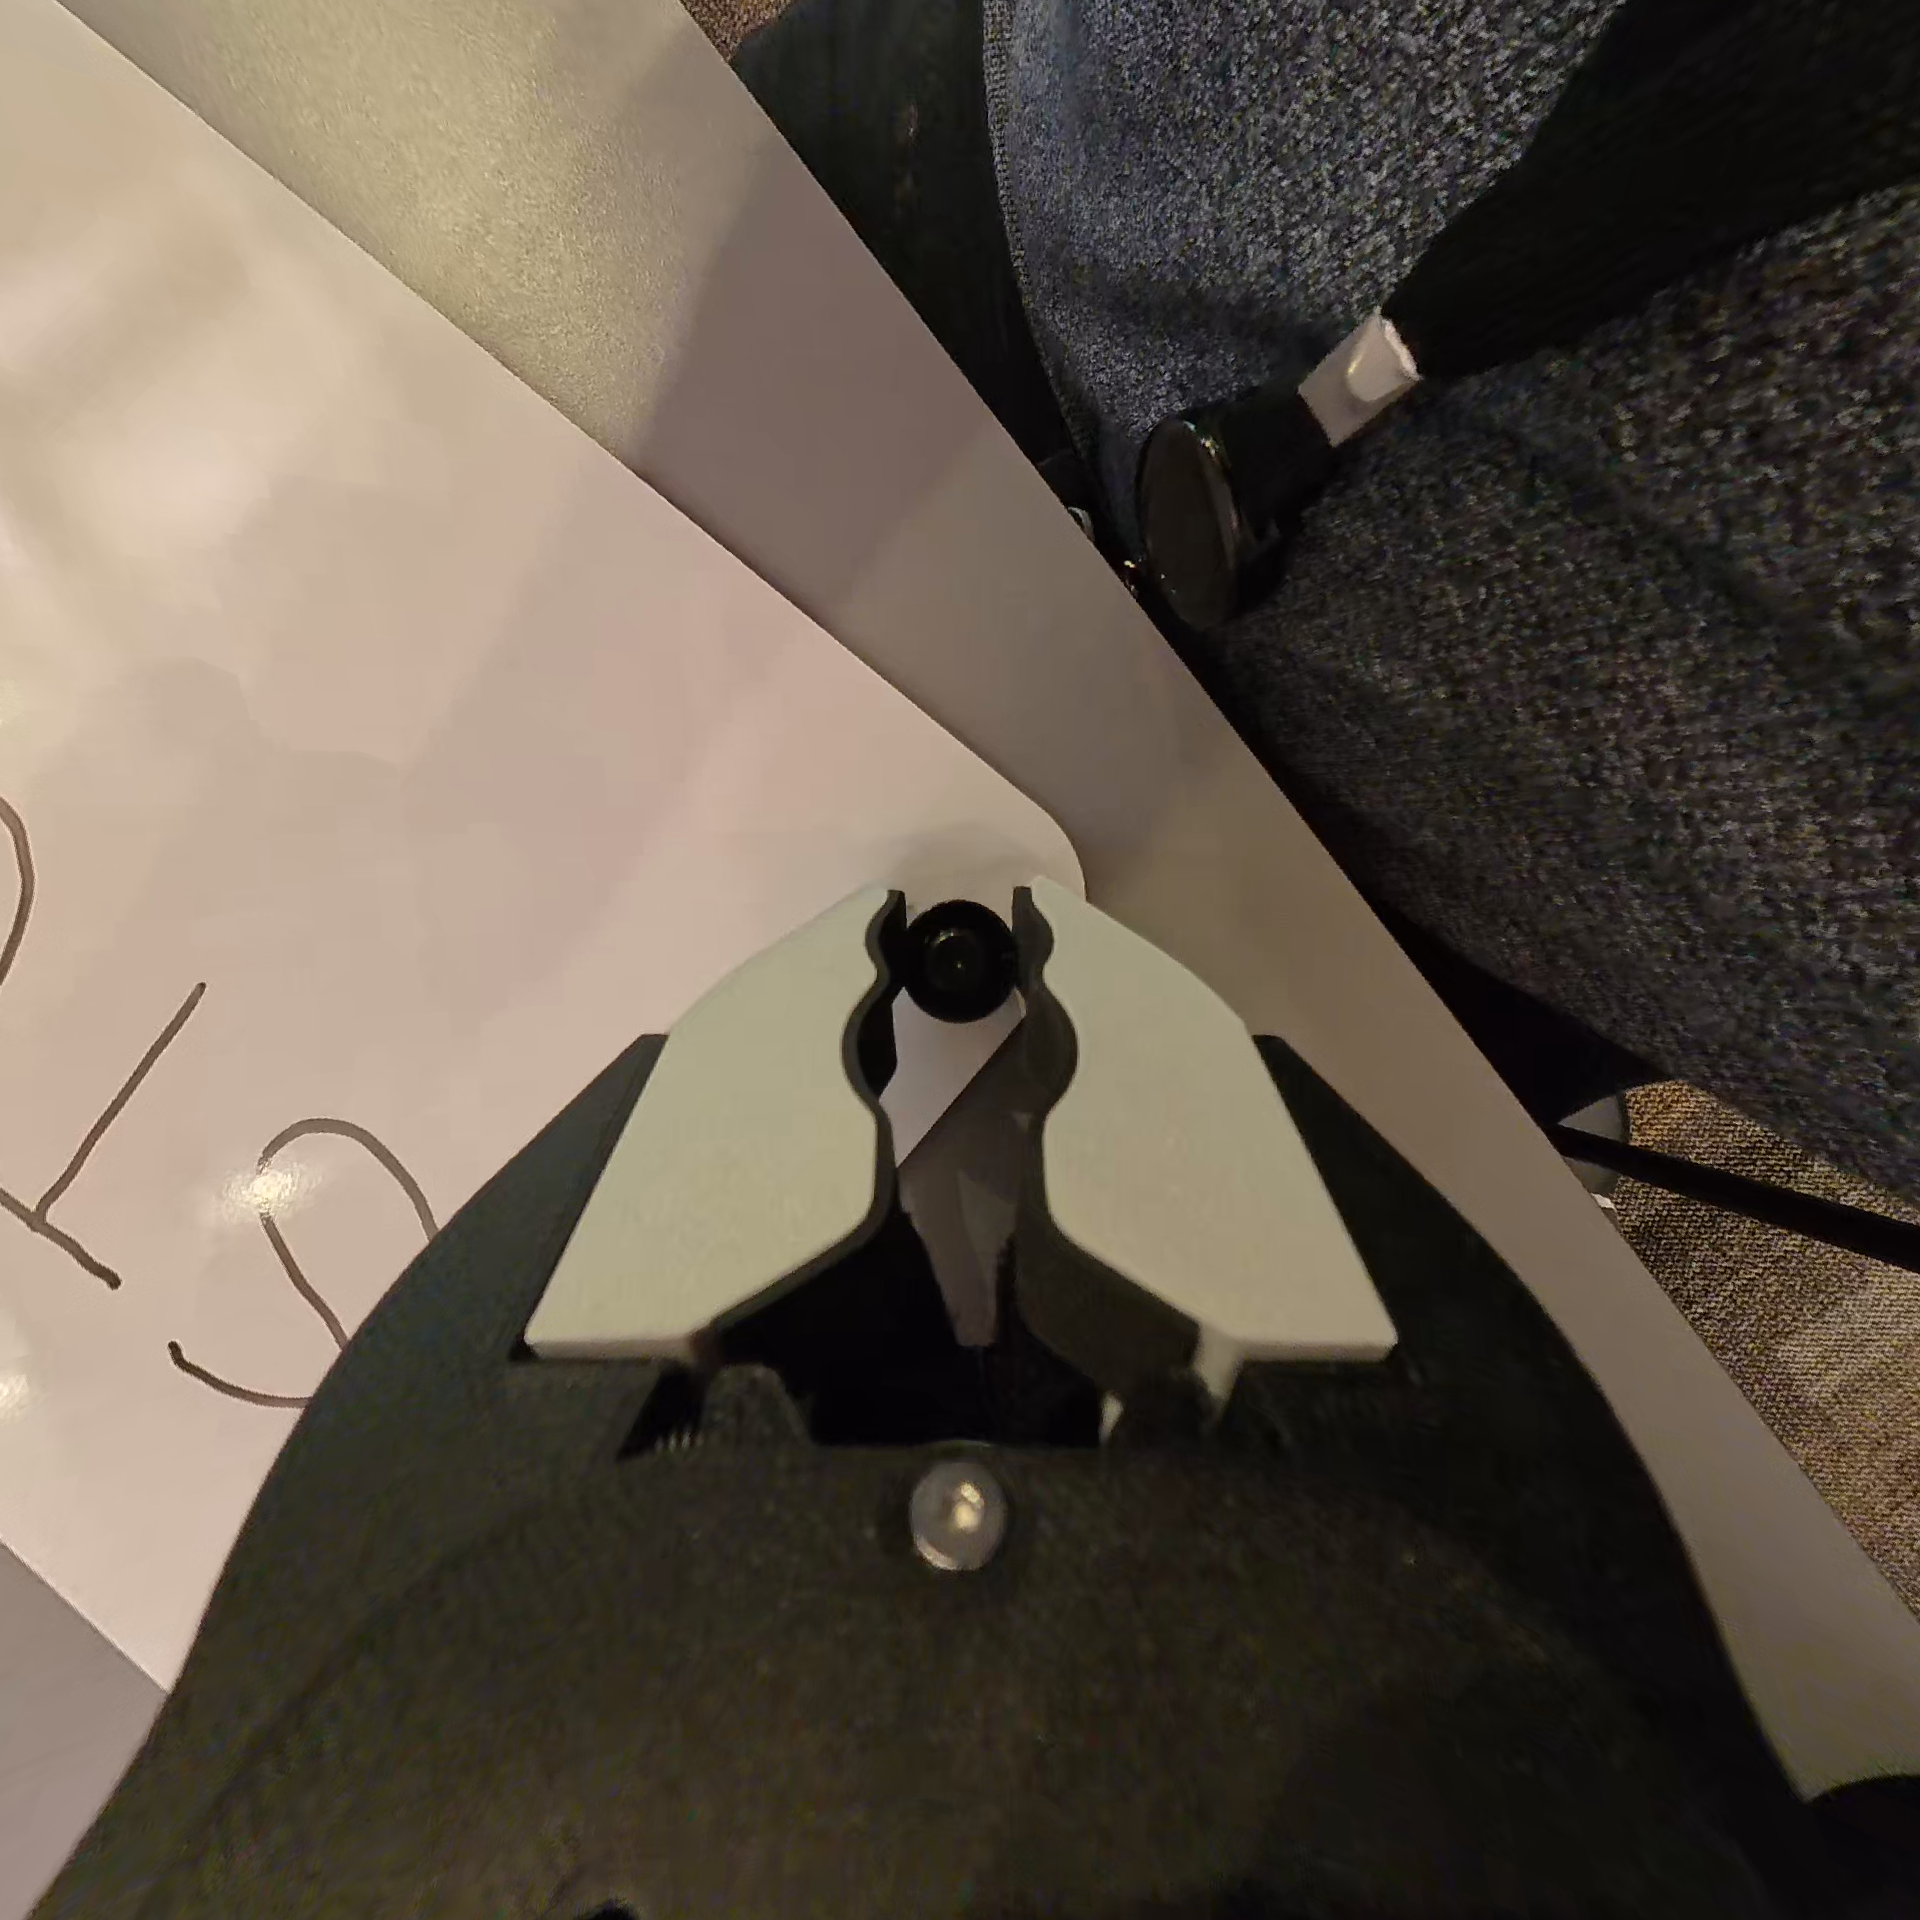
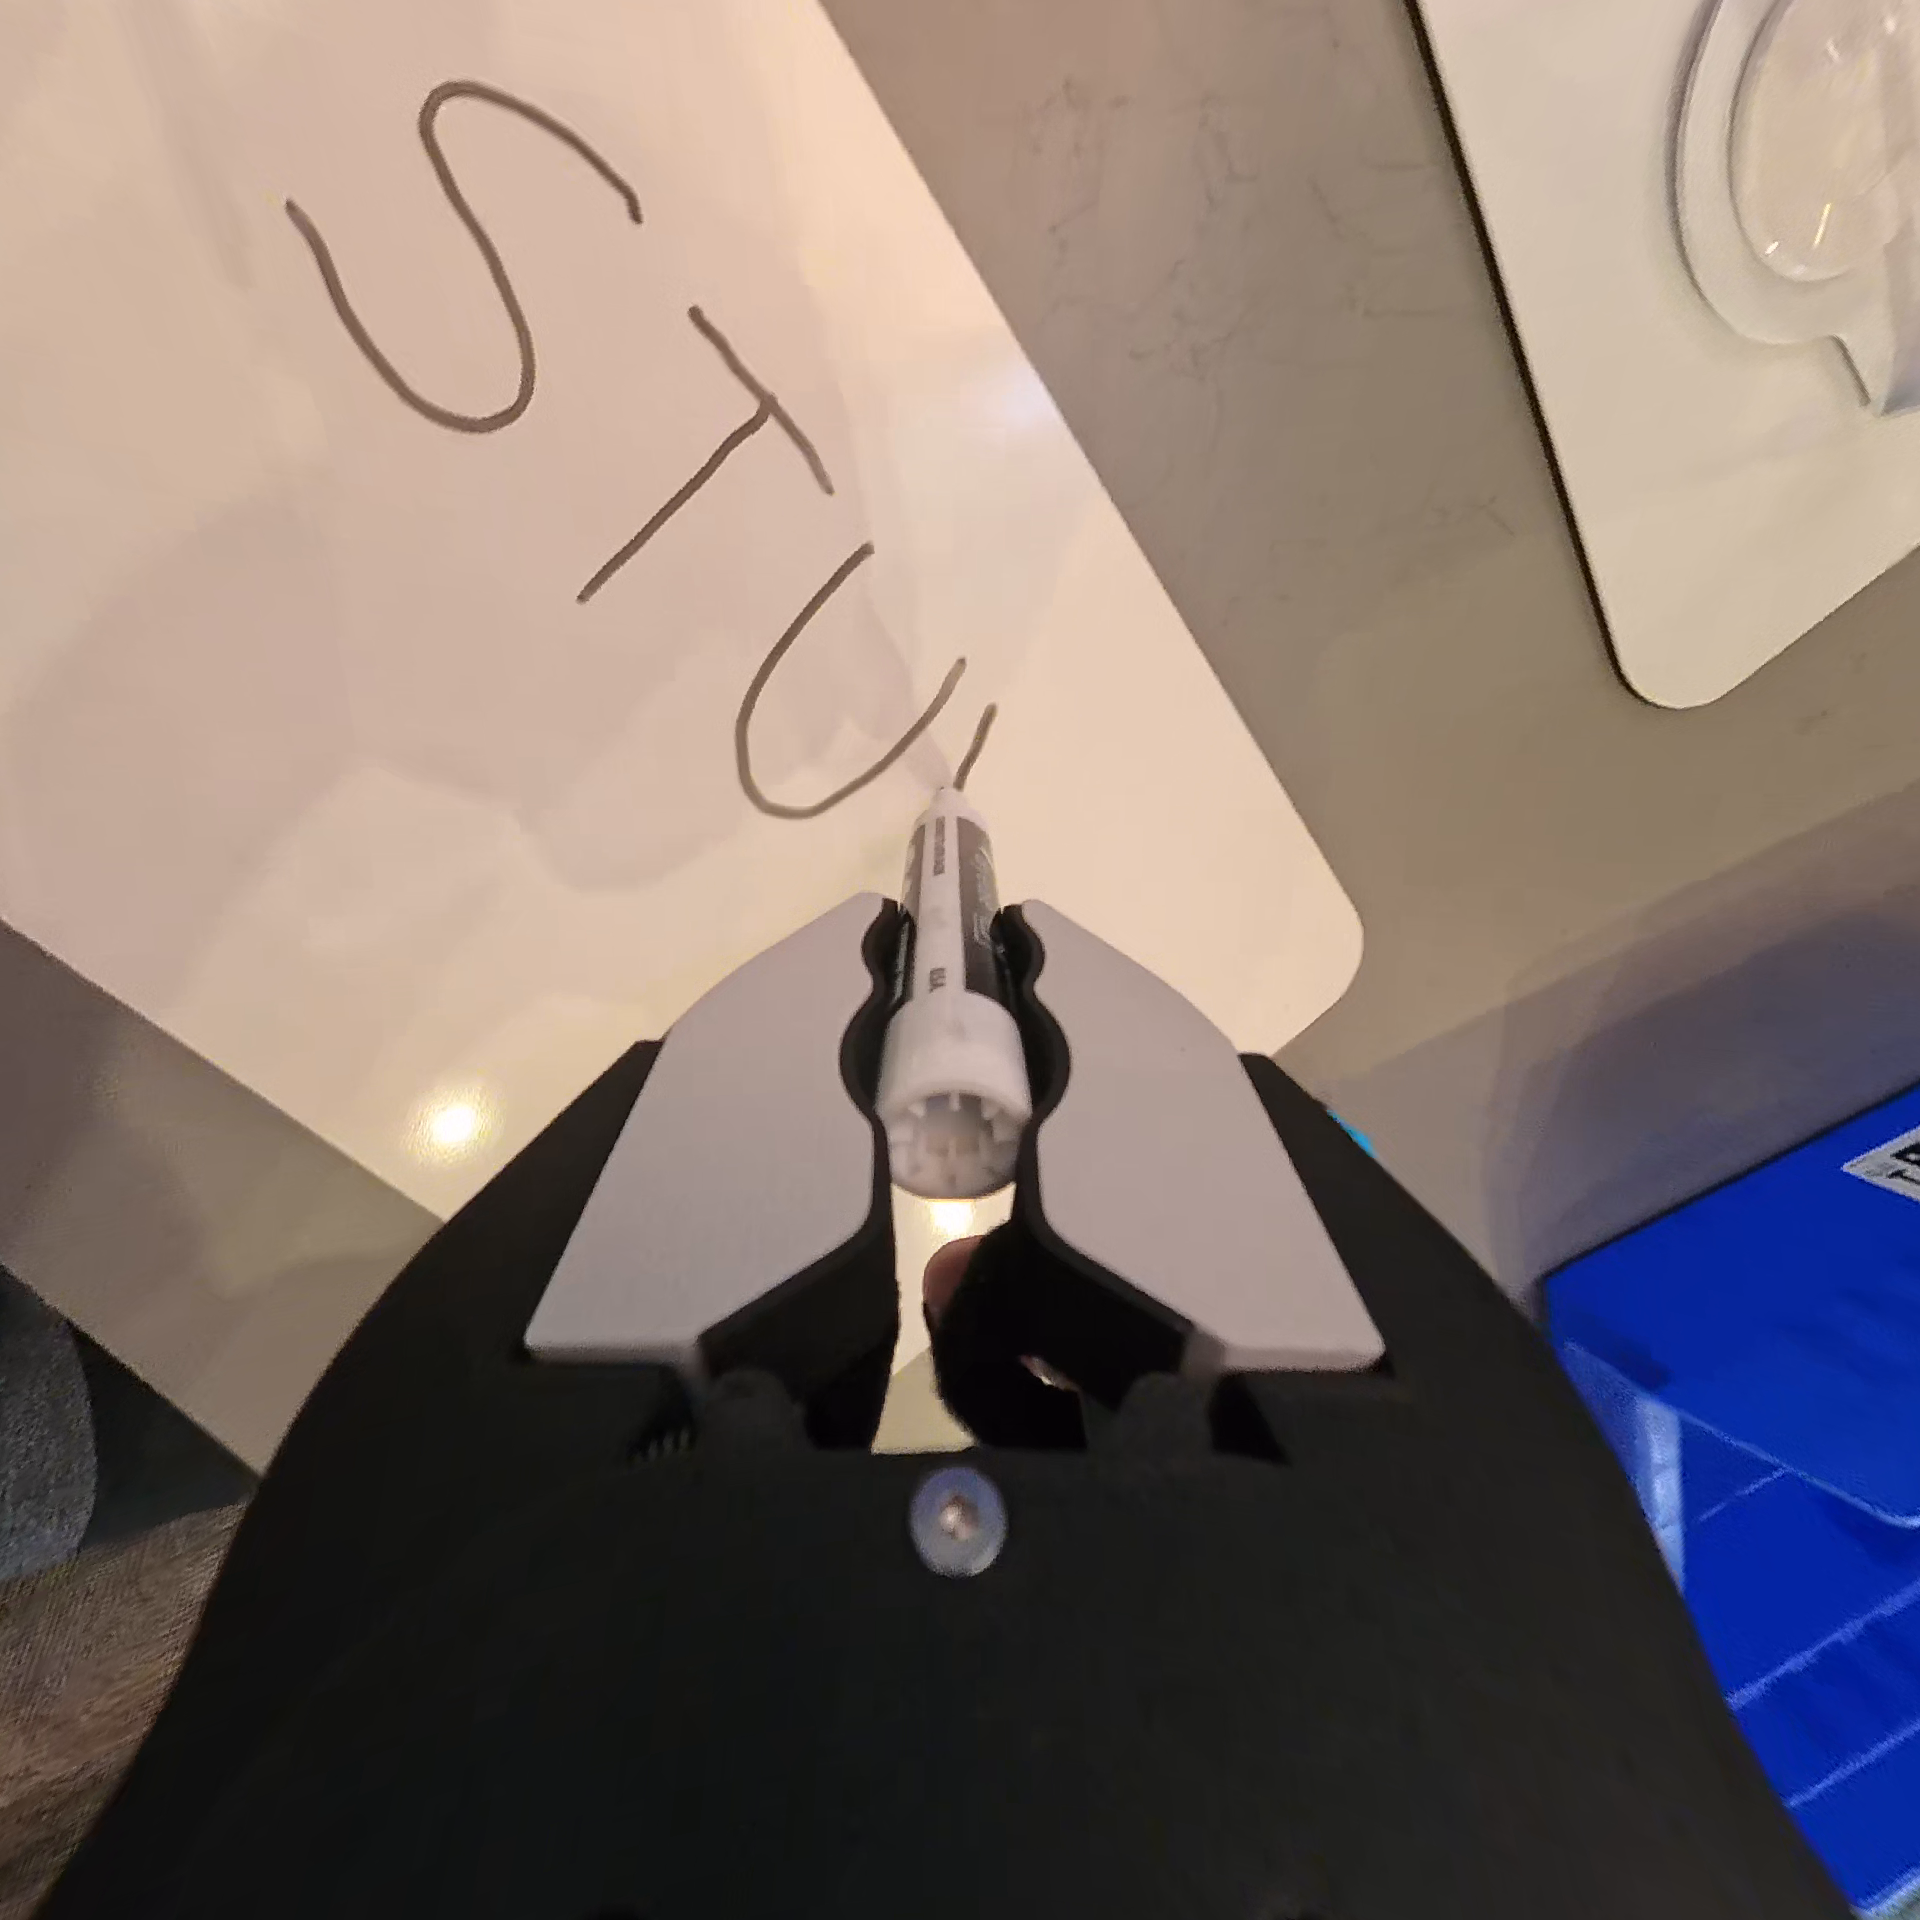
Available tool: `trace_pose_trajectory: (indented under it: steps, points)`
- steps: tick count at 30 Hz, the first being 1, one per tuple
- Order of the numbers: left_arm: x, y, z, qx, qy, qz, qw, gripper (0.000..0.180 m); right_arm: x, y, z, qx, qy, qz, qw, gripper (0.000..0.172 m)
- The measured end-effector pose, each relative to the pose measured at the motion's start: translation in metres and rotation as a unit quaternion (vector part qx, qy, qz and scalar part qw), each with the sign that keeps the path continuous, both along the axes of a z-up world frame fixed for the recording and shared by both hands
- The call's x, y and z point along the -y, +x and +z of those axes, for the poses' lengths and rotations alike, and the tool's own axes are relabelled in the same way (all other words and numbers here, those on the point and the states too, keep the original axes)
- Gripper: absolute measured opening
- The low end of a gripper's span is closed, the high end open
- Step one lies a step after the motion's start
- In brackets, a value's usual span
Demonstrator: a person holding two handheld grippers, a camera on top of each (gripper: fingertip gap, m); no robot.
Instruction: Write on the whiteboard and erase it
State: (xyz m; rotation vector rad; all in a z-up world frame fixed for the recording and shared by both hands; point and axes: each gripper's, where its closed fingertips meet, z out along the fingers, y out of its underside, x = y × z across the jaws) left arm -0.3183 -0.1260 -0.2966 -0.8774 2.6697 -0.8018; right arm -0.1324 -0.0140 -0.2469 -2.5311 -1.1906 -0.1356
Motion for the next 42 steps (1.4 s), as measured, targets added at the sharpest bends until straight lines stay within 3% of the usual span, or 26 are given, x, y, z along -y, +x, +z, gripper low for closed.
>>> trace_pose_trajectory:
  steps: [12, 27, 42]
  points:
    - [0.0, 0.0, 0.0, -0.001, -0.001, 0.0, 1.0, 0.02, 0.031, 0.012, 0.001, -0.002, -0.01, -0.021, 1.0, 0.02]
    - [0.0, 0.0, 0.0, 0.0, -0.003, 0.0, 1.0, 0.02, -0.02, 0.022, 0.0, 0.008, 0.008, -0.019, 1.0, 0.021]
    - [0.001, 0.0, 0.001, -0.001, -0.004, 0.0, 1.0, 0.02, -0.014, 0.052, 0.011, 0.004, 0.027, -0.06, 0.998, 0.02]
